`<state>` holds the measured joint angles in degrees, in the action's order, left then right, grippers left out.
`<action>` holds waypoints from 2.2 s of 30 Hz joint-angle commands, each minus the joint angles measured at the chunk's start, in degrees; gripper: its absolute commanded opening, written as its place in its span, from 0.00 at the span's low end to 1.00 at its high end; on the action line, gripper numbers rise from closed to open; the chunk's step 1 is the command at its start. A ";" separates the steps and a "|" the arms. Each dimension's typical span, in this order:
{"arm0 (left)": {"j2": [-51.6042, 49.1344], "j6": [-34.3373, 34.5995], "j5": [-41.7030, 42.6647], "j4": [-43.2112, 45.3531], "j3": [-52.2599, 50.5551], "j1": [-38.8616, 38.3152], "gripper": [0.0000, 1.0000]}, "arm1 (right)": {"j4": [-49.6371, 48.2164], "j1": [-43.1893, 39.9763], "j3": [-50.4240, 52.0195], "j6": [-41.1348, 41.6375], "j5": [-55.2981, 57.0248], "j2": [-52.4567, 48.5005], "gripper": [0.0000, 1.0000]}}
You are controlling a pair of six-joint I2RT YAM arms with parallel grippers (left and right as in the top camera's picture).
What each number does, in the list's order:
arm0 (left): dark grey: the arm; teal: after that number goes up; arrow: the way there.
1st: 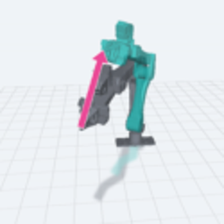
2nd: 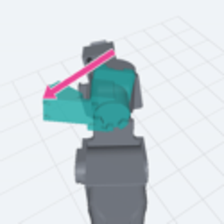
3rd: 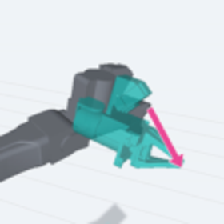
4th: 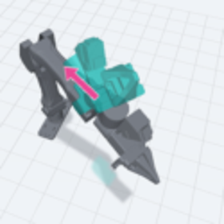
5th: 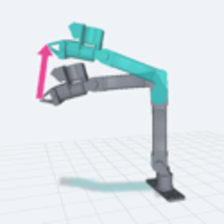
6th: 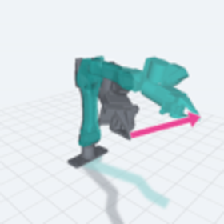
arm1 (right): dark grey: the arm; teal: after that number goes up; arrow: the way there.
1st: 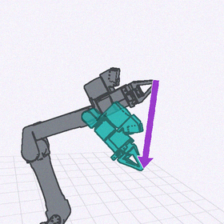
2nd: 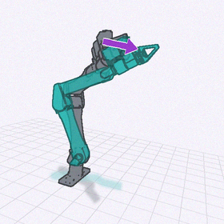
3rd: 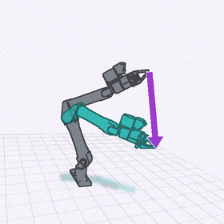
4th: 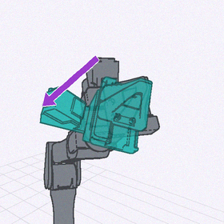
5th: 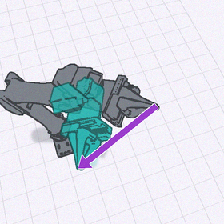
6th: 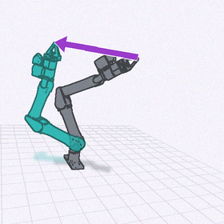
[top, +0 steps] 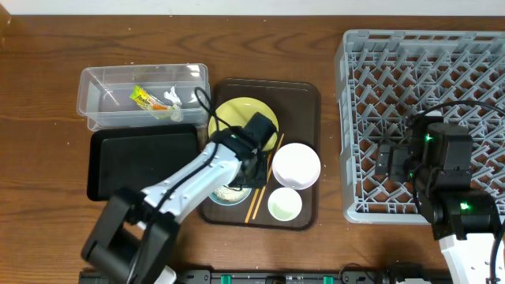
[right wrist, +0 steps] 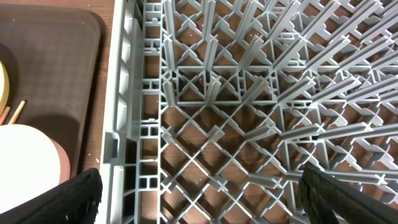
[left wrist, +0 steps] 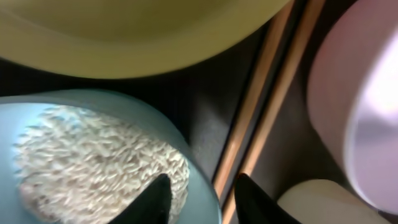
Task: Sort waste into correct bins and load items into the dishwasher rack
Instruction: 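Grasp the rim of the light-blue rice bowl with left gripper, then move the bowl over the black tray and tip out the rice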
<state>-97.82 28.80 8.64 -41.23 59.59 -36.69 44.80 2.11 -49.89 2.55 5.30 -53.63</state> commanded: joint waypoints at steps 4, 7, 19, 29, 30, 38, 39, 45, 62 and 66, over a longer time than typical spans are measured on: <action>-3.74 0.44 -0.50 -0.09 -0.17 -0.66 0.23 | 0.00 1.07 -1.22 0.20 0.44 0.20 0.99; -3.98 0.42 -0.50 -0.09 -0.15 -0.63 0.11 | 0.00 1.07 -1.22 0.20 0.46 0.20 0.99; 1.40 0.07 -0.46 -4.33 0.72 -0.63 0.06 | -0.02 1.07 -1.22 0.17 0.48 0.20 0.99; 15.87 -7.04 -0.04 -5.75 0.72 2.75 0.06 | 0.02 1.07 -1.22 0.17 0.46 0.22 0.99; 17.18 -7.76 -0.04 -6.01 0.72 4.20 0.06 | 0.02 1.07 -1.22 0.17 0.48 0.22 0.99; 21.73 -17.62 11.13 -6.29 0.70 21.38 0.06 | 0.11 1.07 -1.22 0.17 0.48 0.20 0.99; 21.44 -19.39 14.67 -6.29 0.66 24.41 0.06 | 0.22 1.07 -1.22 0.17 0.48 0.20 0.99; 19.30 -24.92 29.77 -6.27 0.37 38.88 0.06 | 0.26 1.07 -1.22 0.17 0.48 0.20 0.99; 0.59 -43.60 64.81 -14.99 -0.28 62.36 0.06 | 1.05 1.07 -1.22 0.17 0.48 0.20 0.99; -3.21 -44.63 70.95 -15.80 -0.28 64.76 0.06 | 1.11 1.07 -1.22 0.17 0.48 0.20 0.99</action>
<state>-99.22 -12.91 70.94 -56.64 59.57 26.76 45.69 2.11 -49.89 2.52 5.43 -53.63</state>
